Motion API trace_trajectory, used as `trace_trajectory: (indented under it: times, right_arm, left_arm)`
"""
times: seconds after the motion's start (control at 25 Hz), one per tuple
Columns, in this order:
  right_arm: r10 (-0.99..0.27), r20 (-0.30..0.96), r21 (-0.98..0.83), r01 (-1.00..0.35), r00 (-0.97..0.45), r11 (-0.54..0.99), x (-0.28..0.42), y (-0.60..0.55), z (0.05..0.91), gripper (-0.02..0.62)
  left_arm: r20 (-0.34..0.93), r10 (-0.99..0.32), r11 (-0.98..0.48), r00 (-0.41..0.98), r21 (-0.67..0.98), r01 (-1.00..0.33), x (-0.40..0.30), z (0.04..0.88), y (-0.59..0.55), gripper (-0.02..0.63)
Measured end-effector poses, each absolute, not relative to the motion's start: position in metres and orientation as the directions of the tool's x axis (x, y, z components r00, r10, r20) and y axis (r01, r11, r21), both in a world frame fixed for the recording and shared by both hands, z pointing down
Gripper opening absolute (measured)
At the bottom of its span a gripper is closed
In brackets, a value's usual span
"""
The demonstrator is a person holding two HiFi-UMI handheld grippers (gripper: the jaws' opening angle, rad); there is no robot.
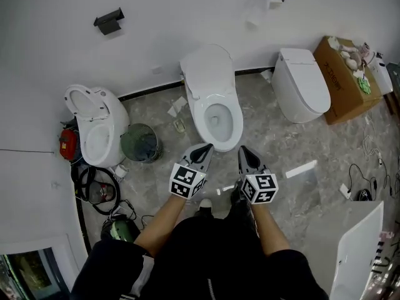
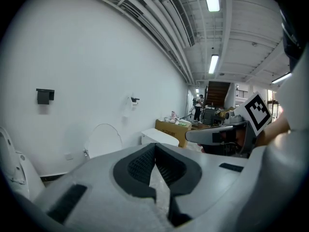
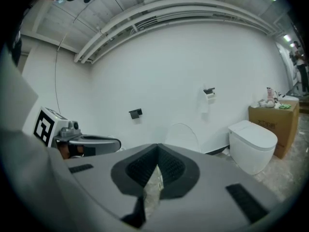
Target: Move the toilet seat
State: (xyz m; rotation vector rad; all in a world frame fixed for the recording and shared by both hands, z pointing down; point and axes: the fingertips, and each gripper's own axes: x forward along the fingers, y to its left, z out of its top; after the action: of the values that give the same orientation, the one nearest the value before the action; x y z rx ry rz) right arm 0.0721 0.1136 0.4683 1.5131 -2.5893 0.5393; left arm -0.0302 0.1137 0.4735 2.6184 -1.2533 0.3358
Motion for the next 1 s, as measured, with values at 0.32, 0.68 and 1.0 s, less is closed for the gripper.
trace_trajectory:
  times: [0.32,0.68,1.0]
  right_arm:
    - [-0.734,0.265,-0.249,-0.779,-0.626,0.575,0.086,0.005,0.474,0.005]
    - [-0.6,0.288,-0.261,-0.664,-0.746,0.7,0.114,-0.09,0.479,0.005]
    - [-0.527,0.311,-0.293,-0.607,-0.791,0.738,0.103,-0.126,0.498,0.005]
  left_arm:
    - [0.316,-0.816,-0.475,0.484,0.111,-0.873,-0.018,0.486,0.022,0.002]
    - [0.332,-0.88,-0.321,0.341,0.115,-0.94,0.013,0.486,-0.06,0.003]
    - [0.356,-0.894,-0.242,0.272,0.129,-0.962,0.006,0.496,-0.087,0.003]
